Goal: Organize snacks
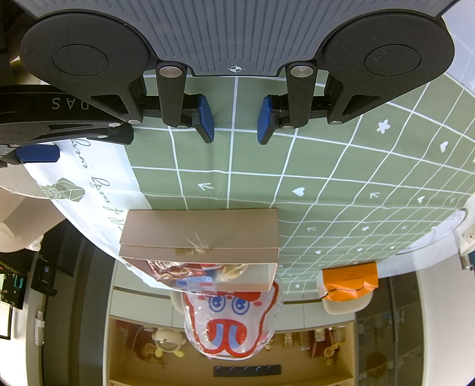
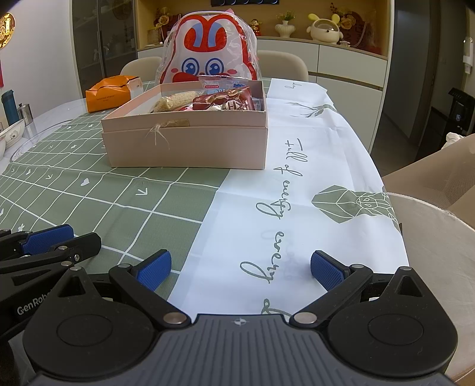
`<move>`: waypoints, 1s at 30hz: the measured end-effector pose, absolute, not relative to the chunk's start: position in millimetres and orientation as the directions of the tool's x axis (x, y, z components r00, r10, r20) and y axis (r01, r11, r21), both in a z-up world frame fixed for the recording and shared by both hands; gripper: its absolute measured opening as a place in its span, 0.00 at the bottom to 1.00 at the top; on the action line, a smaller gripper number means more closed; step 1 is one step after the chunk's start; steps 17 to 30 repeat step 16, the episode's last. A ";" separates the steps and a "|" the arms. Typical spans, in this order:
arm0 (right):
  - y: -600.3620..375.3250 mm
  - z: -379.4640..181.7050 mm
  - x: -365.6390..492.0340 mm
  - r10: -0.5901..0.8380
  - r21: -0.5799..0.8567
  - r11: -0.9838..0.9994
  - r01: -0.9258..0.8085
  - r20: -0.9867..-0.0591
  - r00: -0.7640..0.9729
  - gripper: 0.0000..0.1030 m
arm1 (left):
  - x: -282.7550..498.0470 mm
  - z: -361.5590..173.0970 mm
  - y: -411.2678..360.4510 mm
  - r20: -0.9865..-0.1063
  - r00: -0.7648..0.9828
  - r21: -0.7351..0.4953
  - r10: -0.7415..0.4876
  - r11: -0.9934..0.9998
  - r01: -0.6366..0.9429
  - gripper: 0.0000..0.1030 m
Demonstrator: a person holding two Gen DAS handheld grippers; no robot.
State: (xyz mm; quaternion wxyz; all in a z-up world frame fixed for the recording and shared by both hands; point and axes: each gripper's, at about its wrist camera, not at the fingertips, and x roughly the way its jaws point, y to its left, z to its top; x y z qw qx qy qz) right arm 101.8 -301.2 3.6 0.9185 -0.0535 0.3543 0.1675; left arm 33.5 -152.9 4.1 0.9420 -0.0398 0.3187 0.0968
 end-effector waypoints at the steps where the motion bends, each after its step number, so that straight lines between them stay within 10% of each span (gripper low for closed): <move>1: -301.3 3.6 101.9 0.270 0.020 0.938 -0.345 -0.669 0.693 0.98 | 33.5 4.1 -152.8 -0.608 0.778 -0.013 0.157 0.978 -0.208 0.36; 30: -301.5 3.4 102.2 0.270 0.020 0.938 -0.345 -0.668 0.693 0.98 | 33.7 4.0 -153.1 -0.609 0.777 -0.011 0.160 0.978 -0.210 0.36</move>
